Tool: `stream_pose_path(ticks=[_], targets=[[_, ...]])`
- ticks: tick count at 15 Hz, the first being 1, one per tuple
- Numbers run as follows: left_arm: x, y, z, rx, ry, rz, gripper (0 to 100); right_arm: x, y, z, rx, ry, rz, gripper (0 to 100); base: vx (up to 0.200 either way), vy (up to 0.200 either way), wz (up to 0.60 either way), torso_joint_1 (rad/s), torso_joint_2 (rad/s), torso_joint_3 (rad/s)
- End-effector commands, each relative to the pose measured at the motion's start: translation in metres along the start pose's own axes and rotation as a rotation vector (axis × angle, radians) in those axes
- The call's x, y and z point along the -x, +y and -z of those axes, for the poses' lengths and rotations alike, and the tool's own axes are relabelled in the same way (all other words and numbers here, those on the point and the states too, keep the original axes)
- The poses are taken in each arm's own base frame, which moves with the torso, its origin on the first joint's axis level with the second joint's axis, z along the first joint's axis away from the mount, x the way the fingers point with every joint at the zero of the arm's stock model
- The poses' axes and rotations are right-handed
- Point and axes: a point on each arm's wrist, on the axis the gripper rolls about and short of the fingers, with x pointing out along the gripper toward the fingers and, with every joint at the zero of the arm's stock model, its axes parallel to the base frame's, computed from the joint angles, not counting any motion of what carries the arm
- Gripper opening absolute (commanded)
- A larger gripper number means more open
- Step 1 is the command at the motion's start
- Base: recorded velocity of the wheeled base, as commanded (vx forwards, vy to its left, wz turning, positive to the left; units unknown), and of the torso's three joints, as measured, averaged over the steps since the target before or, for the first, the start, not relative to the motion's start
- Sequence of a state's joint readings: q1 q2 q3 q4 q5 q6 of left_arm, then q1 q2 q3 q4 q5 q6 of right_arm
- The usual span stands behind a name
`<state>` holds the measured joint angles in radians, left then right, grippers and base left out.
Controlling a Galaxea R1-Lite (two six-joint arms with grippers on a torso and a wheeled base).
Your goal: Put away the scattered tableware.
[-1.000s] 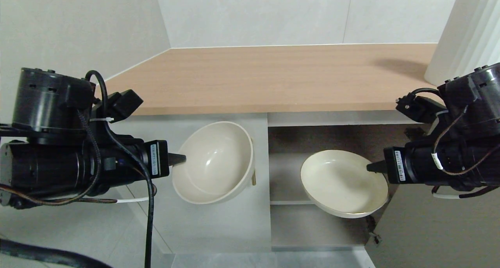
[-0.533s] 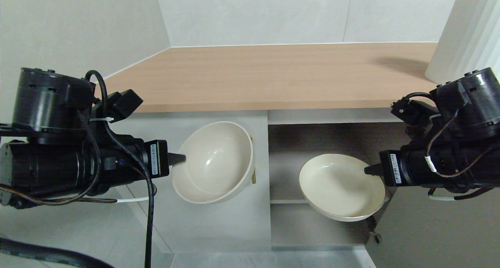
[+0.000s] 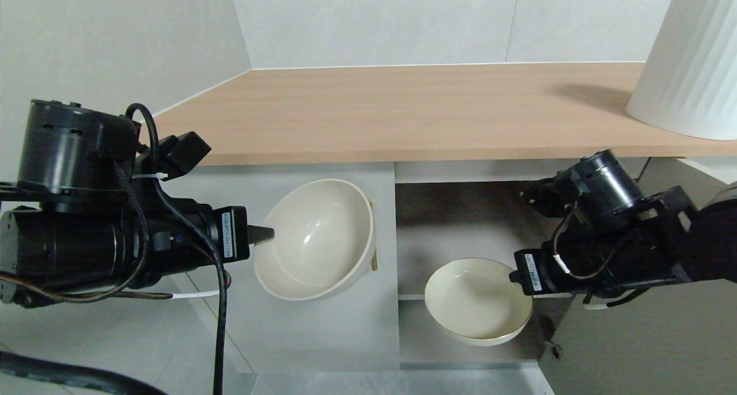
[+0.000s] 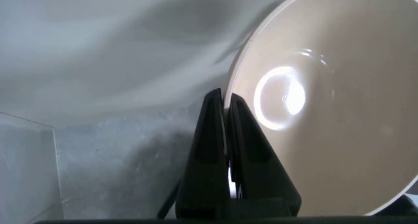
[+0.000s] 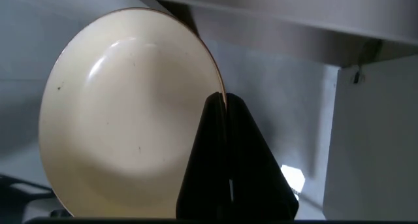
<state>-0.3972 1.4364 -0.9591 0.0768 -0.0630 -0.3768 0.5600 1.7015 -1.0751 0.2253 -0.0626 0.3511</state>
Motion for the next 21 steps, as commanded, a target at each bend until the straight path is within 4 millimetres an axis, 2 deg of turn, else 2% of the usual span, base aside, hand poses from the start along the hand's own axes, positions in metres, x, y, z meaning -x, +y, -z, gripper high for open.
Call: stream_pose_path(ticks=[1,3,4,7,13,18,21], targets=[[0.0,0.0,0.0,0.001,0.001,0.0,0,-0.044,-0.001,0.009,0.006,0.11,0.041,0,0.0,0.0,0.0,0.0,0.0,0.0],[0.0,0.0,0.0,0.0,-0.002,0.001,0,-0.06,-0.001,0.012,0.001,0.129,0.052,0,0.0,0.0,0.0,0.0,0.0,0.0],[0.0,0.0,0.0,0.0,0.0,0.0,0,-0.081,-0.003,0.013,-0.006,0.125,0.077,0,0.0,0.0,0.0,0.0,0.0,0.0],[0.0,0.0,0.0,0.0,0.0,0.0,0,-0.109,-0.013,0.012,-0.04,0.1,0.105,0,0.0,0.0,0.0,0.0,0.0,0.0],[0.0,0.0,0.0,0.0,0.0,0.0,0,-0.14,-0.029,0.004,-0.134,0.001,0.109,0,0.0,0.0,0.0,0.0,0.0,0.0],[-0.001,0.0,0.0,0.002,0.003,-0.001,0,-0.165,-0.044,0.001,-0.173,-0.076,0.177,0,0.0,0.0,0.0,0.0,0.0,0.0],[-0.002,0.0,0.0,0.002,0.004,-0.002,0,-0.173,-0.05,-0.004,-0.218,-0.101,0.188,0,0.0,0.0,0.0,0.0,0.0,0.0]])
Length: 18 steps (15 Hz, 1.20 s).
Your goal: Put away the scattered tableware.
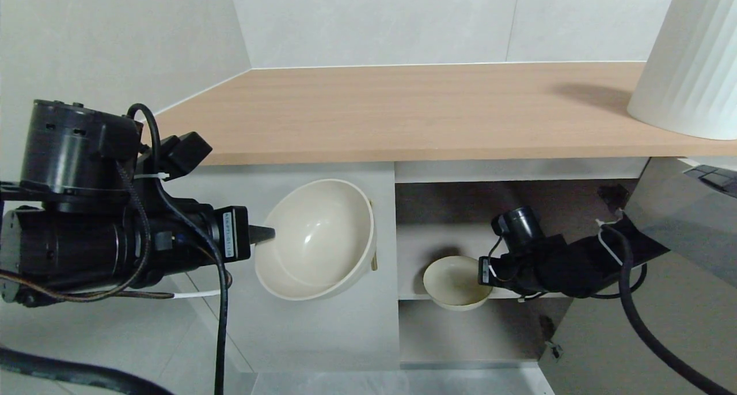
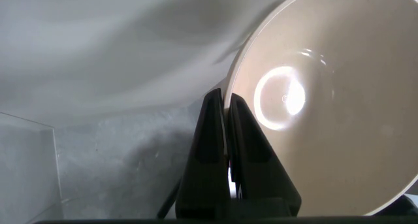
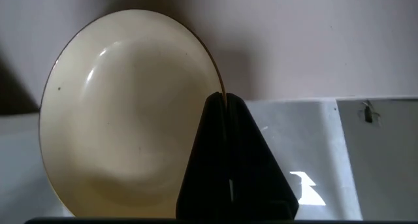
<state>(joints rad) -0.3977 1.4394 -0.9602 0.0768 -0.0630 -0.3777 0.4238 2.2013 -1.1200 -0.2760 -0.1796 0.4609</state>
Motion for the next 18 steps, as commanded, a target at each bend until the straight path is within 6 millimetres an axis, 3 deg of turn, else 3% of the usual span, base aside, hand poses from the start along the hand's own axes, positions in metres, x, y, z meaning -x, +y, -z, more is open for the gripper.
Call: stream_pose_path(ticks=[1,18], targets=[[-0.001,0.0,0.0,0.0,0.002,-0.001,0,-0.011,-0.003,0.001,-0.015,0.009,0.012,0,0.0,0.0,0.0,0.0,0.0,0.0],[-0.003,0.0,0.001,0.001,0.009,-0.001,0,-0.052,-0.026,-0.016,-0.122,-0.083,0.151,0,0.0,0.0,0.0,0.0,0.0,0.0]])
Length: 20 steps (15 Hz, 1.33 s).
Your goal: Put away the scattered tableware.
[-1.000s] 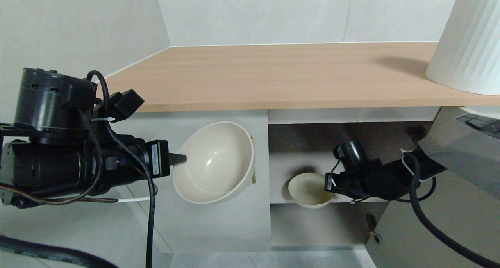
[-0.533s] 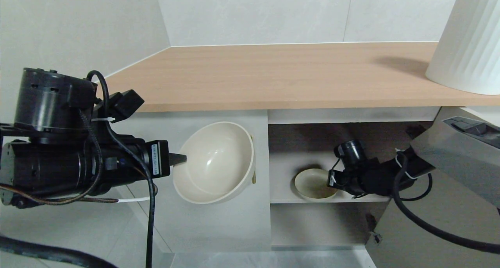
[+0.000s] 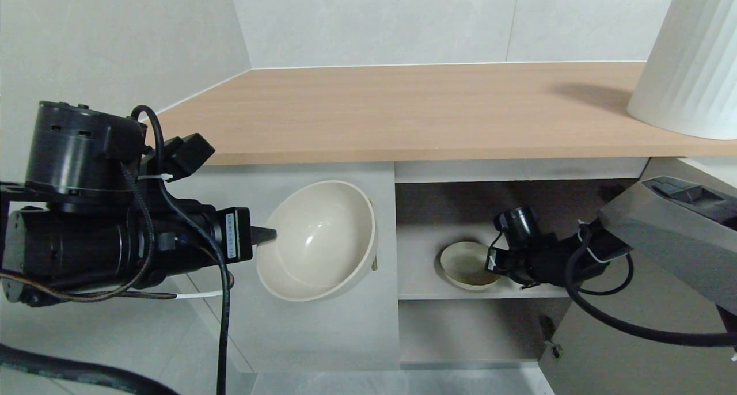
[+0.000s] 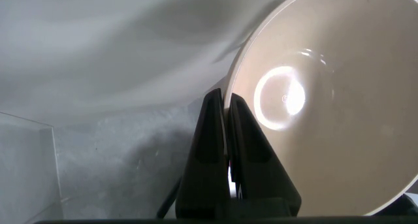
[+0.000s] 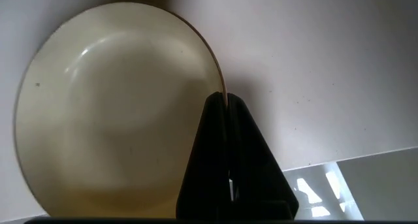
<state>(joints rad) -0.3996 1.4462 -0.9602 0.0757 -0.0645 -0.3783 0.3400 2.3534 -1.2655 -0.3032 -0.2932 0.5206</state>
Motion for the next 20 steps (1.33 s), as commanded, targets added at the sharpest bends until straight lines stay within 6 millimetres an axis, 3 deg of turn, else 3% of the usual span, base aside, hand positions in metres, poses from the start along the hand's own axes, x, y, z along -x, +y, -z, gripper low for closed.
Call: stream_pose_path(ticks=[1,5,6,13,20], targets=[[-0.001,0.0,0.0,0.001,0.001,-0.001,0,-0.003,-0.002,0.001,-0.002,0.004,0.006,0,0.0,0.0,0.0,0.0,0.0,0.0],[-0.001,0.0,0.0,0.0,0.001,0.0,0,-0.003,-0.002,0.001,0.0,0.004,0.006,0,0.0,0.0,0.0,0.0,0.0,0.0],[-0.001,0.0,0.0,0.0,0.001,0.0,0,-0.003,-0.002,0.001,0.001,0.004,0.006,100,0.0,0.0,0.0,0.0,0.0,0.0],[-0.001,0.0,0.001,-0.002,0.005,0.0,0,0.004,-0.002,-0.003,-0.002,-0.002,0.001,100,0.0,0.0,0.0,0.0,0.0,0.0],[-0.028,-0.008,0.026,-0.088,0.144,0.006,0,0.062,0.005,-0.005,0.035,-0.003,-0.086,100,0.0,0.0,0.0,0.0,0.0,0.0]])
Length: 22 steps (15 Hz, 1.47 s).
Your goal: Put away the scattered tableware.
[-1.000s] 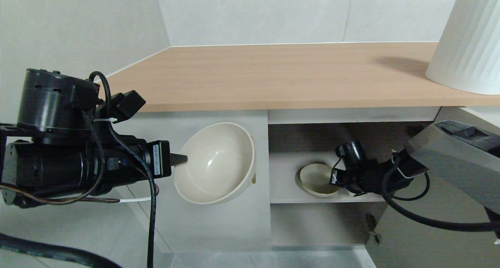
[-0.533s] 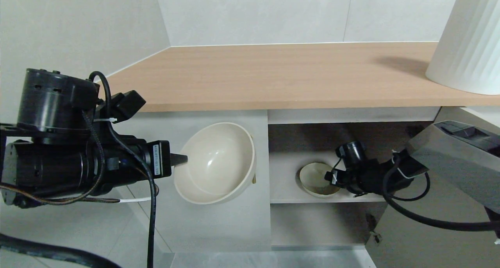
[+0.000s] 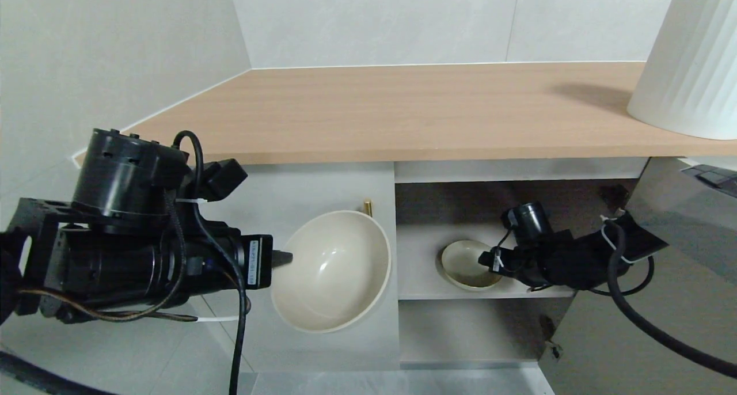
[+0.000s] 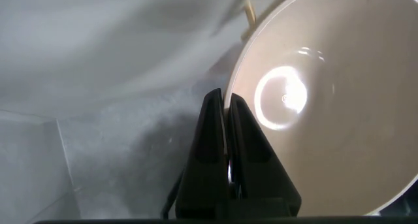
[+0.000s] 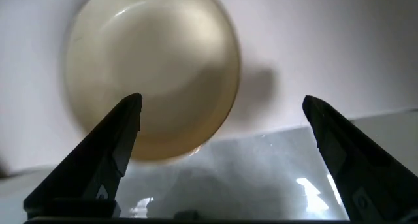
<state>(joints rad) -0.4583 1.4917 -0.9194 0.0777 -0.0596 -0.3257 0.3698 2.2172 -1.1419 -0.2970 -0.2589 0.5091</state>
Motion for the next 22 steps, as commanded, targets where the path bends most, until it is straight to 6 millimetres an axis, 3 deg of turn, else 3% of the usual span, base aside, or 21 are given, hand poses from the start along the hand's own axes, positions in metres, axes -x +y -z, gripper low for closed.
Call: stream_pose_path(ticks=[1,8,14,22], targets=[[-0.018,-0.004,0.01,-0.015,0.072,-0.002,0,0.026,0.01,-0.001,0.021,-0.013,-0.053,100,0.0,0.0,0.0,0.0,0.0,0.0],[-0.065,-0.011,0.037,-0.048,0.246,-0.035,0,0.086,0.027,0.026,0.232,0.057,-0.253,100,0.0,0.0,0.0,0.0,0.0,0.0],[-0.106,-0.016,0.067,-0.125,0.344,-0.205,0,0.131,0.03,0.042,0.355,0.091,-0.437,100,0.0,0.0,0.0,0.0,0.0,0.0],[-0.112,-0.032,0.073,-0.164,0.34,-0.181,0,0.142,0.045,0.076,0.499,0.162,-0.52,100,0.0,0.0,0.0,0.0,0.0,0.0]])
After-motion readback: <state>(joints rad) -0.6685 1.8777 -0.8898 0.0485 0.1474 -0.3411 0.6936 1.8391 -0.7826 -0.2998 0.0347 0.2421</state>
